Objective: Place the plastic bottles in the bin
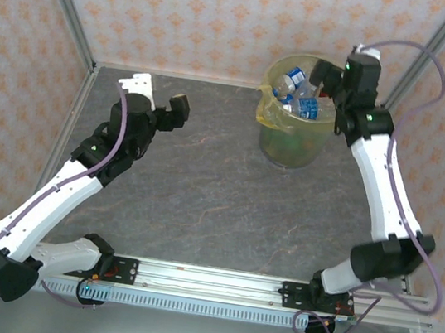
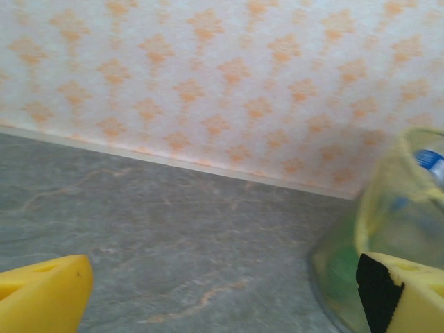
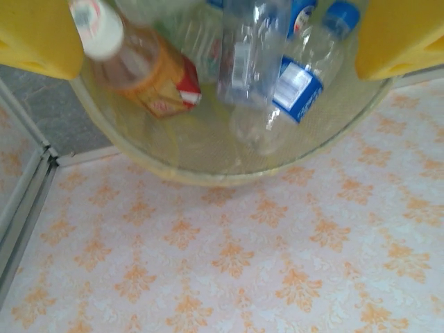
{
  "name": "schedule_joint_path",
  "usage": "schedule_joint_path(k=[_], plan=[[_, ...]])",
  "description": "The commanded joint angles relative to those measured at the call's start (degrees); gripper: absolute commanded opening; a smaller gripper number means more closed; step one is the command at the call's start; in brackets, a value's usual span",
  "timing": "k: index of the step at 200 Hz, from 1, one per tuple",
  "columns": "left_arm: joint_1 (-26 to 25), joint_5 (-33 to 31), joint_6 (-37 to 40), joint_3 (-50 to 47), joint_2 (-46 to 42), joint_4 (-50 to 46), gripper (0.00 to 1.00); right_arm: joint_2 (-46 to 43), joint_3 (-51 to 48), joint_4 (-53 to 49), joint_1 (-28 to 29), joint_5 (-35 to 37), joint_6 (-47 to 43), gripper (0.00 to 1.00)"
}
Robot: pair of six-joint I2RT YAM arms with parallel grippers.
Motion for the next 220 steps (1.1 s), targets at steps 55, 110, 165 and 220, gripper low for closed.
schedule_joint_path(k=[55, 110, 165, 220], plan=[[5.25, -13.08, 4.16, -16.94, -6.35, 3.16, 0.99, -30.69, -43.39, 14.06, -0.4, 3.56, 2.94, 1.0], [11.94, -17.59, 5.12, -32.61, -5.76, 12.7, 0.99, -39.89, -75.53, 38.87, -0.43, 7.51, -0.45, 1.0], [22.66, -15.31, 6.59, -40.78, 7.17, 33.82, 0.99, -23.9, -88.07, 72.98, -0.79, 12.88, -5.63, 1.0], [23.09, -14.3, 12.5, -39.53, 20.06, 54.17, 1.0, -4.04, -79.33, 85.78, -3.12, 7.8, -9.69, 1.0]])
